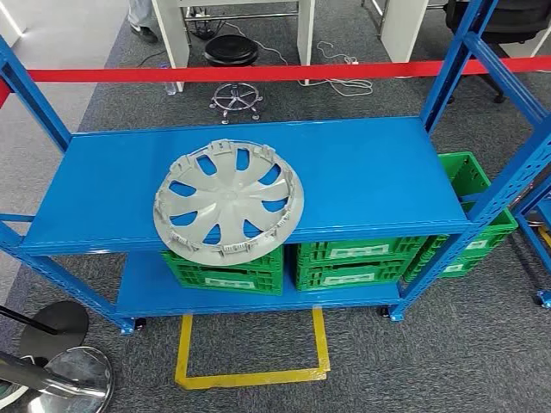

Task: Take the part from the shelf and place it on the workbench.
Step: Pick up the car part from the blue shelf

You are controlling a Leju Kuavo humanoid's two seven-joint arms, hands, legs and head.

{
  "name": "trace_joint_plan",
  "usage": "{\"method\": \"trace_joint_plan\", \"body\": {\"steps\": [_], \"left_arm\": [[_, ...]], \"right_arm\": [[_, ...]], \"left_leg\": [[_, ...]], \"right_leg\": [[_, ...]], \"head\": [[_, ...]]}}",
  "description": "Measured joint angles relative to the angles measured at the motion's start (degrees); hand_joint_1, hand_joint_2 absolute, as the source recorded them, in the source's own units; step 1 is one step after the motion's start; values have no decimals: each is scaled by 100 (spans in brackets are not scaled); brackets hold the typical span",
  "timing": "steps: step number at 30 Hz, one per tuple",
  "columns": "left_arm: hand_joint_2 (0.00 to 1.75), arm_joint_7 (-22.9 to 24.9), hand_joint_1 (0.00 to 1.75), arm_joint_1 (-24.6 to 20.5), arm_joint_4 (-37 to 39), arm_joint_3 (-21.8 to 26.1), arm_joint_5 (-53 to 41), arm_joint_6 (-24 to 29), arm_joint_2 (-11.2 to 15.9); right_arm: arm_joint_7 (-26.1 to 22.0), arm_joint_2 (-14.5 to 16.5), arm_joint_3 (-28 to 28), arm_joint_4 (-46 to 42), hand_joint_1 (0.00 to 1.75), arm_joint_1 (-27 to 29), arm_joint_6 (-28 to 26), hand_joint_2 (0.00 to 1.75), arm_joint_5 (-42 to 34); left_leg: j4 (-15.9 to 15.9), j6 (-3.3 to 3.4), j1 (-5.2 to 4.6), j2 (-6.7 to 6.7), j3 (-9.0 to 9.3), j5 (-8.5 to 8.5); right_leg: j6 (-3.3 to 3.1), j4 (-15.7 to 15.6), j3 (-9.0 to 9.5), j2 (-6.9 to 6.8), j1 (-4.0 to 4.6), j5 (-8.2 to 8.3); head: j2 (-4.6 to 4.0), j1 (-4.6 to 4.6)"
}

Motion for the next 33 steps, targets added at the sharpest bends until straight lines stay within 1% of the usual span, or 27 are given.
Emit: {"method": "trace_joint_plan", "body": {"steps": [4,6,14,16,18,20,25,33], "left_arm": [[175,-9,0,-9,1,22,-1,2,-7],[175,-72,0,-30,2,55,3,19,-26],[175,-745,0,-217,134,223,65,240,-185],[175,-941,0,-269,199,299,88,301,-233],[175,-1135,0,-316,255,413,145,325,-262],[175,-1347,0,-358,300,554,241,290,-272],[175,-1956,0,-449,369,959,533,81,-270],[175,-2983,0,-590,397,1707,932,-239,-240]], "right_arm": [[-13,0,5,9,0,-3,3,175,-10],[-108,0,25,59,0,-14,23,175,-83],[-1060,-26,244,528,0,-86,220,175,-788],[-1334,-39,327,681,0,-114,277,87,-984],[-1586,-48,403,822,0,-145,337,87,-1165],[-1815,-50,461,952,0,-181,409,175,-1337],[-2363,-50,596,1248,0,-276,562,175,-1737],[-3205,-36,810,1661,0,-425,645,175,-2359]], "left_leg": [[0,0,0,0,1,0],[0,1,0,0,1,-1],[1,1,-1,0,1,-6],[2,1,-2,0,1,-5],[2,1,-2,0,1,-5],[2,1,-3,0,0,-6],[2,1,-3,0,0,-7],[2,1,-3,0,0,-6]], "right_leg": [[0,0,-13,0,0,0],[1,0,-31,0,0,-2],[4,0,-9,1,-1,-4],[4,0,-5,0,-2,-3],[5,0,-5,1,-2,-3],[5,0,-6,1,-2,-4],[5,0,-8,1,-2,-4],[5,0,-7,1,-2,-4]], "head": [[0,0],[0,0],[0,-1],[0,-1],[0,0],[0,0],[0,0],[0,0]]}}
